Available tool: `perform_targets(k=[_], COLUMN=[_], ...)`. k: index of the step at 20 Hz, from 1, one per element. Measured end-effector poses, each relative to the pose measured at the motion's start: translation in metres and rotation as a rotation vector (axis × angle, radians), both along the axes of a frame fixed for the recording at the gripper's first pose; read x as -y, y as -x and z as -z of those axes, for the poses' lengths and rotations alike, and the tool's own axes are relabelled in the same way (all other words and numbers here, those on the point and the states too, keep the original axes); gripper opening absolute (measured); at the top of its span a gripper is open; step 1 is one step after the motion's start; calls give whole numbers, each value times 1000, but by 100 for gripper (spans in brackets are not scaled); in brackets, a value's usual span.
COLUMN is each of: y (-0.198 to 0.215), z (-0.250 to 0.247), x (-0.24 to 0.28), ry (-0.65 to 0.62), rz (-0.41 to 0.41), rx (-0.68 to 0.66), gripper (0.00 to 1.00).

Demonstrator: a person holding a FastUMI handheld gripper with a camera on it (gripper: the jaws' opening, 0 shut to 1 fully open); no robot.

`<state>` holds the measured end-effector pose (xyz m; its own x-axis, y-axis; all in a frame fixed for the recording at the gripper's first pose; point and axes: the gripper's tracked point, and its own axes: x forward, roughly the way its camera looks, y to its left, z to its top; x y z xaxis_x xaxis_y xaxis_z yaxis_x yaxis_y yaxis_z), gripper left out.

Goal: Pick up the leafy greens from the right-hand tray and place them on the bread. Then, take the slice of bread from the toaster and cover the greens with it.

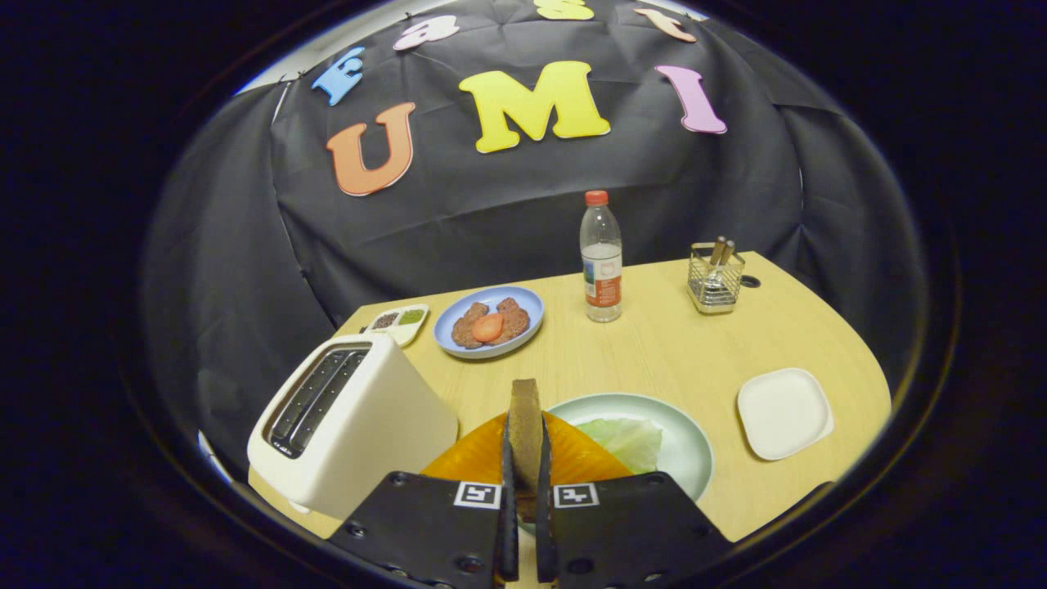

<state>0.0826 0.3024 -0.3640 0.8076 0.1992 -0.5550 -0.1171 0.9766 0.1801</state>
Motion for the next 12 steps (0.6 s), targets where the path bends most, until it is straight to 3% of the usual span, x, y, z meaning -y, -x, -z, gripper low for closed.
perform_targets(k=[3,6,9,12], y=[-1,-3,-5,-9], z=[3,3,7,11], x=[7,19,34,48], ry=[19,35,47,47], rz=[4,15,37,57], rx=[7,11,3,-9], gripper=[8,17,33,36])
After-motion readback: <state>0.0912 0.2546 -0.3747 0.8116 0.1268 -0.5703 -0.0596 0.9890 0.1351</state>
